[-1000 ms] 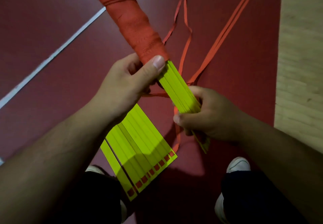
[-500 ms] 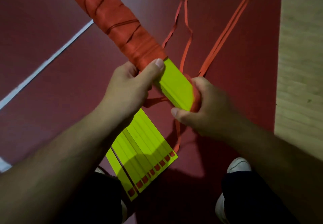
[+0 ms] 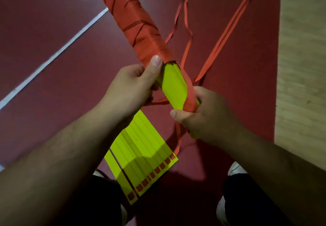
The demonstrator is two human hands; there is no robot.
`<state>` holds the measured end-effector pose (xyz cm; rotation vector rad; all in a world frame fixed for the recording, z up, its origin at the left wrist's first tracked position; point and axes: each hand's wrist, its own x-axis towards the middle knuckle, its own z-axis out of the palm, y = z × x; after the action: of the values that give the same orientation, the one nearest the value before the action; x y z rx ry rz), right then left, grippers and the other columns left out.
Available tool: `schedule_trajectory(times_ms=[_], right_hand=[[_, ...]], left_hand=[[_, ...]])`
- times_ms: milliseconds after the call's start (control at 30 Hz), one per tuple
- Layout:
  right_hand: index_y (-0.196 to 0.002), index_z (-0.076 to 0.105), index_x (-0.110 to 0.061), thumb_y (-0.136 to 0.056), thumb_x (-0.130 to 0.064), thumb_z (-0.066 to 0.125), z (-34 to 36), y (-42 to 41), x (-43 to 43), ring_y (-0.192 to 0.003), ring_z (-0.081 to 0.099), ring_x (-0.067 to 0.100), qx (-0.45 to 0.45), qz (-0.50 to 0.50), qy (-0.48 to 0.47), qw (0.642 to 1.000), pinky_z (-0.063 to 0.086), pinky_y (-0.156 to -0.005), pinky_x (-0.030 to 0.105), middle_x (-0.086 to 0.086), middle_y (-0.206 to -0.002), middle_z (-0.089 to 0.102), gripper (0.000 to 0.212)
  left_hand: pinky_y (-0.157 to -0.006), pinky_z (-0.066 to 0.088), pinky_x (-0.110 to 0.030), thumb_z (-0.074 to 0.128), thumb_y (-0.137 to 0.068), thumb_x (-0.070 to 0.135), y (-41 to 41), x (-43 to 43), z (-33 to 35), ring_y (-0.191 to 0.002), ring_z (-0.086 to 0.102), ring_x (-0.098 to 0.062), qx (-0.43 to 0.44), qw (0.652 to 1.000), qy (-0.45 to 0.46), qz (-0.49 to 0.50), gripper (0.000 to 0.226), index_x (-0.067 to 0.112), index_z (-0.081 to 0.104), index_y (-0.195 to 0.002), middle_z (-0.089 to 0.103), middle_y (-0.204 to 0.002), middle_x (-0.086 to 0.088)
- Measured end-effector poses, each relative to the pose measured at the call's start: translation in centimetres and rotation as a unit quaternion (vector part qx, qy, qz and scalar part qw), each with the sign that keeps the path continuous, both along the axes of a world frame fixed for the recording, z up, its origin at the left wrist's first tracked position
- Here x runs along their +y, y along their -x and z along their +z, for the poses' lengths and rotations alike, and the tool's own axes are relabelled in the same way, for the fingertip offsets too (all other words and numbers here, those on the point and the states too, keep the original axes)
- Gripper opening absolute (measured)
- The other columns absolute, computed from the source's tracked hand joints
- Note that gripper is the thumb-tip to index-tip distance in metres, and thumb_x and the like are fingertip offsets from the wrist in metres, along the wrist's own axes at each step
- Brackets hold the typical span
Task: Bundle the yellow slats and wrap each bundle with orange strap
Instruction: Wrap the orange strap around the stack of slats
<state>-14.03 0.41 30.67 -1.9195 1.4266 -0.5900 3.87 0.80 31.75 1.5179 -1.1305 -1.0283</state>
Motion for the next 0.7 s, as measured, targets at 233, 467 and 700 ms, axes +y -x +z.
schedule_trajectory(times_ms=[233,467,700], right_hand=[[-0.097,0.05,-0.022,-0.079,-0.048,0.074,-0.4,-0.7,1.5,-0.079,0.063,0.024,0.081,0.026,0.026,0.996,0.045,-0.063,0.033,-0.001,-0.082,0.066,0.04],[-0.074,0.068,-0.014,-0.078,-0.062,0.05,0.8,1.6,-3.2,-0.062,0.063,0.016,-0.182,-0.049,-0.089,0.978,0.05,-0.064,0.032,0.002,-0.068,0.069,0.051],[-0.073,0.069,-0.019,-0.085,-0.056,0.065,1.3,1.9,-4.0,-0.063,0.065,0.012,-0.363,-0.095,-0.109,0.92,0.056,-0.063,0.031,-0.003,-0.068,0.067,0.039]], left_hand=[[-0.058,0.041,-0.035,0.064,-0.081,0.068,0.2,0.0,-0.1,-0.047,0.051,-0.012,-0.067,0.994,-0.037,0.072,0.056,0.017,0.058,-0.058,0.059,-0.05,0.003],[-0.05,0.036,-0.024,0.063,-0.085,0.05,-2.0,0.2,0.4,-0.049,0.044,-0.005,-0.036,0.997,0.003,-0.065,0.037,0.019,0.056,-0.064,0.05,-0.052,0.013],[-0.067,0.043,-0.027,0.065,-0.087,0.028,1.4,2.2,-1.8,-0.074,0.051,-0.008,0.0,0.921,-0.015,-0.389,0.021,0.009,0.056,-0.084,0.057,-0.078,0.004]])
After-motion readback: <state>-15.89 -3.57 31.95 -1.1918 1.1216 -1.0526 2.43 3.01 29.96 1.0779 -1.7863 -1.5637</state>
